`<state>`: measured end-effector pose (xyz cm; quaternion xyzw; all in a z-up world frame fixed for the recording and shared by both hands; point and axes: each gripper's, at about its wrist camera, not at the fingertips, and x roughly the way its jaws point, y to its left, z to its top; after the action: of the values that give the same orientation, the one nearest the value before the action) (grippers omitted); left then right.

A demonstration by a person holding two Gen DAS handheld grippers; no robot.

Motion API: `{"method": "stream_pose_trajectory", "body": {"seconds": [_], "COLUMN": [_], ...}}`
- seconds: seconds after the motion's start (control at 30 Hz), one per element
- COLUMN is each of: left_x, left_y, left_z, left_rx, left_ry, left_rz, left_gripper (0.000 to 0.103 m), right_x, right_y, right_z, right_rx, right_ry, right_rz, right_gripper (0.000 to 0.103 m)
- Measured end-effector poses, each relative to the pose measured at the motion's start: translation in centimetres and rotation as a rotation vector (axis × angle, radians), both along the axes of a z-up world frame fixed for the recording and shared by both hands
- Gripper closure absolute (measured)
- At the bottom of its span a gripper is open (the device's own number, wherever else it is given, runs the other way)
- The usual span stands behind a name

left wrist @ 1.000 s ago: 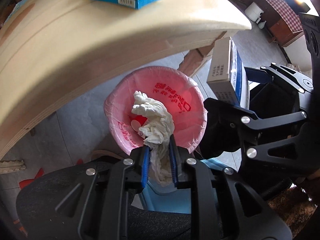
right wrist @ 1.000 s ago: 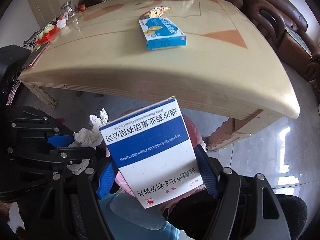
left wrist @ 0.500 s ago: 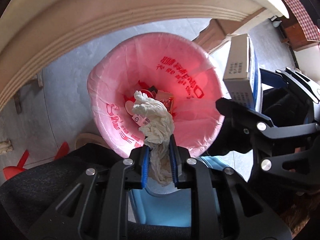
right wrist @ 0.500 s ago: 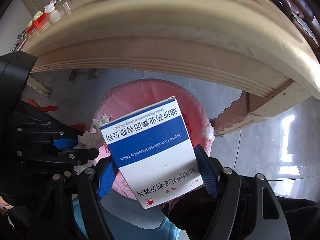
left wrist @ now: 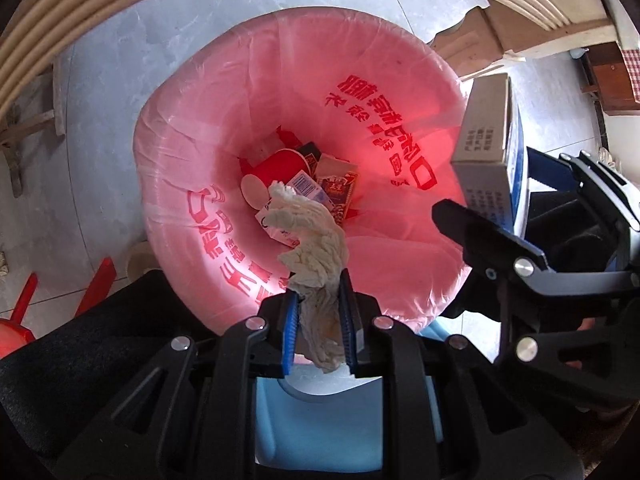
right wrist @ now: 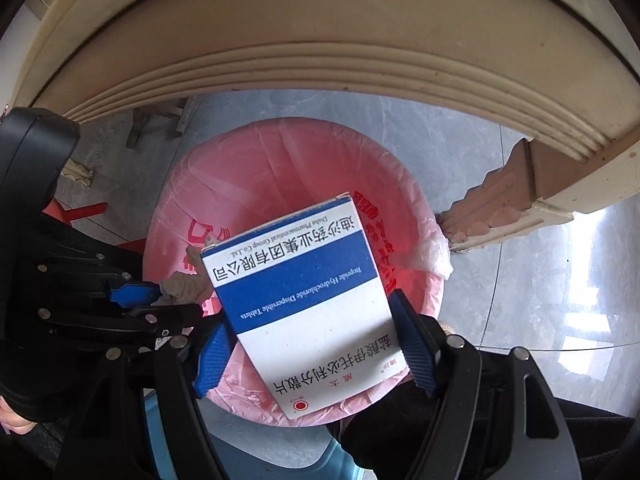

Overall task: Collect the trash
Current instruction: 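Open left gripper over bin while right gripper releases medicine box into it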

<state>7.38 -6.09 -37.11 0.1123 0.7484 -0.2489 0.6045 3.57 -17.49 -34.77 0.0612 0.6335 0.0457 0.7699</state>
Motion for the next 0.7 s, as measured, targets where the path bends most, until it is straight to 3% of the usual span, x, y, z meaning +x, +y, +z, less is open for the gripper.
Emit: {"method": "stream_pose_trajectory", "body": {"seconds": [0.13, 0.37, 0.7], "left_x": [0.5, 1.3, 1.7], "left_y": [0.1, 0.7, 1.2], "left_z": [-0.2, -0.5, -1.0], "left_rx": [-0.016, 0.026, 0.055], "left_ry": [0.012, 0.003, 0.008], "left_rz": [0.02, 0.049, 0.066], "left_gripper": [0.083, 0.056, 0.049], "right_x": [0.2, 0.7, 1.0], "right_y": [0.2, -0.6, -0.8], "right_z": [-0.6, -1.9, -2.8], "right_rx": [-0.03, 0.014, 0.019], "right_ry": [0.005, 0.034, 0.059], "right_rz": [0.015, -0.013, -0.019], "right_gripper": [0.032, 0.031, 0.025]}}
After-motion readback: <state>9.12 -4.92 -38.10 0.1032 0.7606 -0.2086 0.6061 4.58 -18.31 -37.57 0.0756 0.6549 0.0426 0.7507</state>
